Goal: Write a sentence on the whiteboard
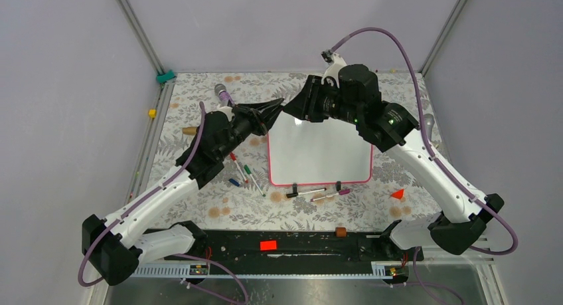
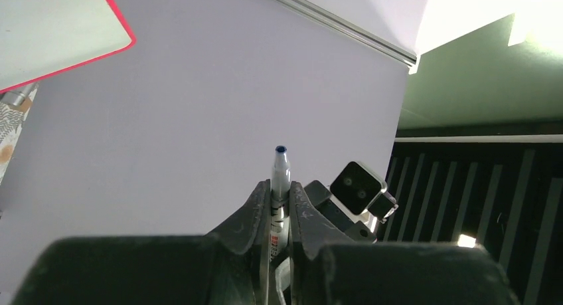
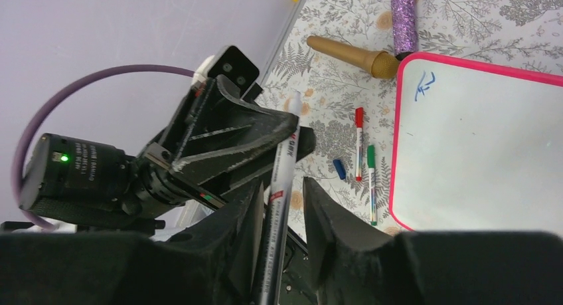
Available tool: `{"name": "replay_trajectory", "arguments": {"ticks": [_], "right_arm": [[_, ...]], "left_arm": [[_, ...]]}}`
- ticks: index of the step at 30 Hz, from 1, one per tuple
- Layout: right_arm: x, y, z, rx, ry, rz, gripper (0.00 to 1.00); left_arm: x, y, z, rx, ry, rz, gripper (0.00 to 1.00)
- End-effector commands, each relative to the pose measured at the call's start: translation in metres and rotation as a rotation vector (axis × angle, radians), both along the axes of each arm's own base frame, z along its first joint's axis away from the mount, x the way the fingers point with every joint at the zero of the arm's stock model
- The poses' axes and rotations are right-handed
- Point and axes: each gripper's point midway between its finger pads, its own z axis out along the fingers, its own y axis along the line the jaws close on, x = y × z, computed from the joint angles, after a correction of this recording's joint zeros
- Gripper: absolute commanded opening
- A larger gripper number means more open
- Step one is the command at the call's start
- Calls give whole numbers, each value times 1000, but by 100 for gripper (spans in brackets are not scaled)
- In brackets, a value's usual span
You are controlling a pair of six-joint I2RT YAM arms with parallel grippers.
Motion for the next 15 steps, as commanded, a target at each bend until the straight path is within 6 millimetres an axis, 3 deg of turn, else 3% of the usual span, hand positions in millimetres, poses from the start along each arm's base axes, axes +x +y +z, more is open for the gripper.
{"name": "replay_trajectory", "arguments": {"ticks": [1, 5, 10, 13, 14, 15], "right_arm": [[-5, 7, 19, 76, -37, 22, 34], [-5, 6, 24, 83, -52, 15, 40], [-4, 7, 22, 85, -39, 13, 29], [-4, 8, 20, 87, -27, 12, 28], [-3, 10, 20, 85, -23, 15, 23], [-3, 11, 20, 83, -17, 20, 4]], "left_arm": [[-3, 7, 12, -61, -3, 16, 0], [-6, 8, 10, -42, 1, 15, 0], [-6, 8, 9, -41, 4, 15, 0], [-9, 5, 8, -42, 7, -11, 0], [-9, 5, 7, -45, 11, -12, 0], [-10, 5, 7, -49, 13, -13, 0]]}}
